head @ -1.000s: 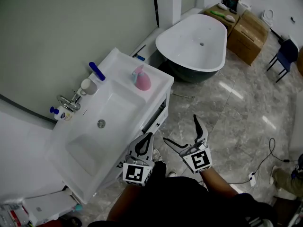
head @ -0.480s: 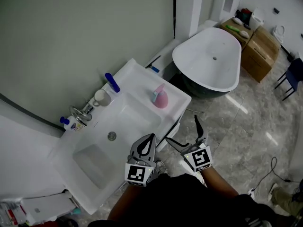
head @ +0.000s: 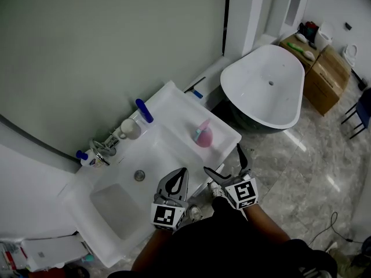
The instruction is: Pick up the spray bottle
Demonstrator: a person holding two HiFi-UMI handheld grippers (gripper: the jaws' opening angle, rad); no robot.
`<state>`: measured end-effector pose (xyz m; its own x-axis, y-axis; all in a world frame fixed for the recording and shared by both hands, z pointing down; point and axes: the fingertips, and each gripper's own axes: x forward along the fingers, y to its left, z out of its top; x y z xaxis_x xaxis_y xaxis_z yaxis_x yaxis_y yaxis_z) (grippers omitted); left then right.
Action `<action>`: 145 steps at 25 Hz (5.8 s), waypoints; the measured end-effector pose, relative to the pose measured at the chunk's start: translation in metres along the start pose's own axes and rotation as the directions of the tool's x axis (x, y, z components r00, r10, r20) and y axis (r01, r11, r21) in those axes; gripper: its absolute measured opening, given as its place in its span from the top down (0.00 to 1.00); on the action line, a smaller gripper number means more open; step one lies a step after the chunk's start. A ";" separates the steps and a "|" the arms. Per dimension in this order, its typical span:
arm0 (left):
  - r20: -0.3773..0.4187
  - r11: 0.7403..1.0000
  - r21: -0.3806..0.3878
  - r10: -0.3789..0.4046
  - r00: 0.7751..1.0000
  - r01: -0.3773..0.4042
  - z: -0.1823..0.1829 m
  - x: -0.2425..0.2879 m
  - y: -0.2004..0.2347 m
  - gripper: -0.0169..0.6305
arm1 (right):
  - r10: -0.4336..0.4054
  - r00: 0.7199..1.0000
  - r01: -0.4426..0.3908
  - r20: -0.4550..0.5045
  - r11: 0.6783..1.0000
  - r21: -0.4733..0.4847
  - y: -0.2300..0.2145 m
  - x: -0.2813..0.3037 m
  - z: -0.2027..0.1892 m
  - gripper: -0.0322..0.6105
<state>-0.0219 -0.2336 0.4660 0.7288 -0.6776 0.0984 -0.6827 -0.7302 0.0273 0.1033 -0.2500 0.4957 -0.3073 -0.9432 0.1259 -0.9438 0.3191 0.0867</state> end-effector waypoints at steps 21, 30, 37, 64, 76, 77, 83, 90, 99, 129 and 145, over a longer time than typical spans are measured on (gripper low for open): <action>-0.049 0.968 -0.041 0.245 0.968 -0.247 -0.008 0.038 0.057 0.98 | 0.203 0.965 -0.201 -0.165 0.979 0.028 -0.034 0.097 -0.064 0.21; -0.065 0.961 -0.049 0.270 0.961 -0.273 -0.012 0.039 0.067 0.98 | 0.215 0.959 -0.208 -0.184 0.976 0.059 -0.039 0.114 -0.070 0.38; -0.079 0.948 -0.062 0.306 0.949 -0.311 -0.015 0.031 0.080 0.98 | 0.225 0.954 -0.217 -0.199 0.974 0.062 -0.034 0.125 -0.073 0.50; -0.041 0.938 -0.056 0.339 0.940 -0.341 -0.007 0.031 0.090 0.98 | 0.183 0.969 -0.191 -0.164 0.981 -0.033 -0.034 0.138 -0.056 0.75; -0.044 0.935 -0.055 0.349 0.936 -0.351 -0.010 0.028 0.089 0.98 | 0.207 0.971 -0.213 -0.118 0.976 -0.043 -0.031 0.131 -0.035 0.75; -0.044 0.934 -0.055 0.350 0.936 -0.352 -0.010 0.027 0.089 0.98 | 0.211 0.971 -0.216 -0.109 0.975 -0.042 -0.030 0.130 -0.031 0.75; -0.050 0.929 -0.054 0.364 0.930 -0.367 -0.007 0.027 0.091 0.98 | 0.243 0.969 -0.245 -0.047 0.969 -0.039 -0.025 0.128 0.003 0.75; -0.053 0.910 -0.041 0.411 0.910 -0.413 -0.002 0.025 0.095 0.98 | 0.306 0.951 -0.305 0.040 0.952 -0.032 -0.017 0.133 0.048 0.75; -0.062 0.835 -0.054 0.545 0.836 -0.548 0.002 0.010 0.098 0.98 | 0.460 0.881 -0.458 0.116 0.888 -0.038 0.003 0.142 0.079 0.75; -0.048 0.780 -0.070 0.620 0.783 -0.622 0.010 -0.042 0.135 0.98 | 0.651 0.751 -0.641 0.107 0.759 -0.117 0.094 0.163 0.096 0.76; 0.061 0.754 -0.034 0.656 0.752 -0.656 0.056 -0.063 0.155 0.98 | 0.682 0.711 -0.663 0.171 0.731 -0.160 0.109 0.151 0.136 0.76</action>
<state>-0.1706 -0.3096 0.4082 0.1031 -0.9942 0.0308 -0.9946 -0.1034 -0.0100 -0.0624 -0.3704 0.3900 -0.8830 -0.4689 -0.0204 -0.4670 0.8735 0.1378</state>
